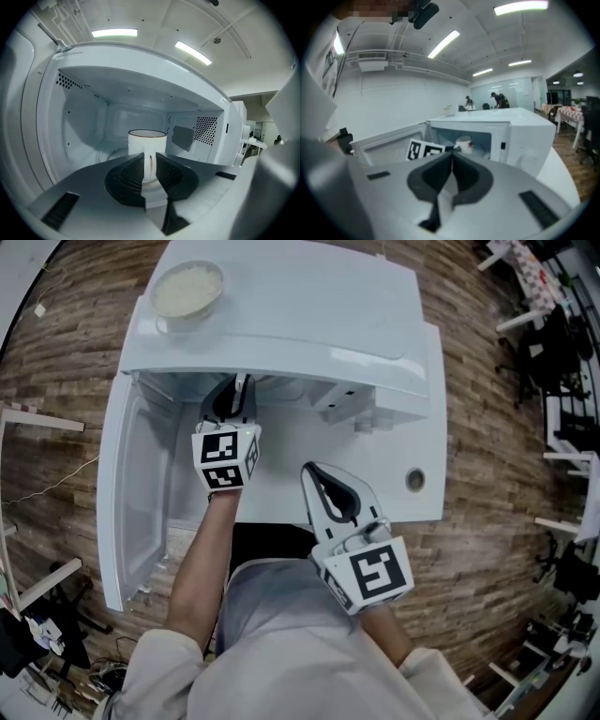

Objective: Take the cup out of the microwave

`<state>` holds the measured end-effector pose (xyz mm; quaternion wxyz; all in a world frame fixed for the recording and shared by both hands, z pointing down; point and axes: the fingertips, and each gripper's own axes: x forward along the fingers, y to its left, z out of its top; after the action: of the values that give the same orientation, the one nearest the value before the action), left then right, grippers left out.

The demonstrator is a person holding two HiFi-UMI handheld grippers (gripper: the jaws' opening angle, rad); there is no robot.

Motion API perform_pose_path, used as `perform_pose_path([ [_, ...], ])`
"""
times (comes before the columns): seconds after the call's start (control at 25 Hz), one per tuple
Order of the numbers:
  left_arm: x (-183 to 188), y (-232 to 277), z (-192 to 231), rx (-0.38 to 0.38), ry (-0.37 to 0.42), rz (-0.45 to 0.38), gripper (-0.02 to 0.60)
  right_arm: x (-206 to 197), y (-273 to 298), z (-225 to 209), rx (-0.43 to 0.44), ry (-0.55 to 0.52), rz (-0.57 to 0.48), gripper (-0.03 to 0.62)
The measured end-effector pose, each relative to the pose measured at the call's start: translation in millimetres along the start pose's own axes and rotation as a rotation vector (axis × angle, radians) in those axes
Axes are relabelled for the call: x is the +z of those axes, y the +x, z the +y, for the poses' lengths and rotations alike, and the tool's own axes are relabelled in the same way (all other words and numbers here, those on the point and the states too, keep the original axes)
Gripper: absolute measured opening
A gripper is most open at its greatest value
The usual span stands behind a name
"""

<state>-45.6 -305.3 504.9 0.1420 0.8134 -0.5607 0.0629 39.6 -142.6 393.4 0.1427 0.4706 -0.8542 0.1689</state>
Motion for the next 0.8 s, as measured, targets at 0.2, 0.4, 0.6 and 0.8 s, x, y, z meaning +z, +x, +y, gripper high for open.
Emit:
perform_pose_path([
  [0.2, 1, -4, -2, 0.002, -0.009, 0.001, 0.067, 0, -1, 0, 0.004, 0.0, 0.001, 0.023],
  [0.4, -1, -8, -3, 0.001, -0.004, 0.002, 0.067, -1, -1, 1, 0.008, 0.002, 0.001, 0.023],
  [0.6, -3, -13, -4, 0.0, 0.007, 0.009, 0.067, 1, -2, 0, 0.01, 0.008, -0.007, 0.023],
  [0.8, -2, -17, -6, -0.004, 0.004, 0.009, 0.067, 4, -3, -2, 0.009, 0.011, -0.016, 0.023],
])
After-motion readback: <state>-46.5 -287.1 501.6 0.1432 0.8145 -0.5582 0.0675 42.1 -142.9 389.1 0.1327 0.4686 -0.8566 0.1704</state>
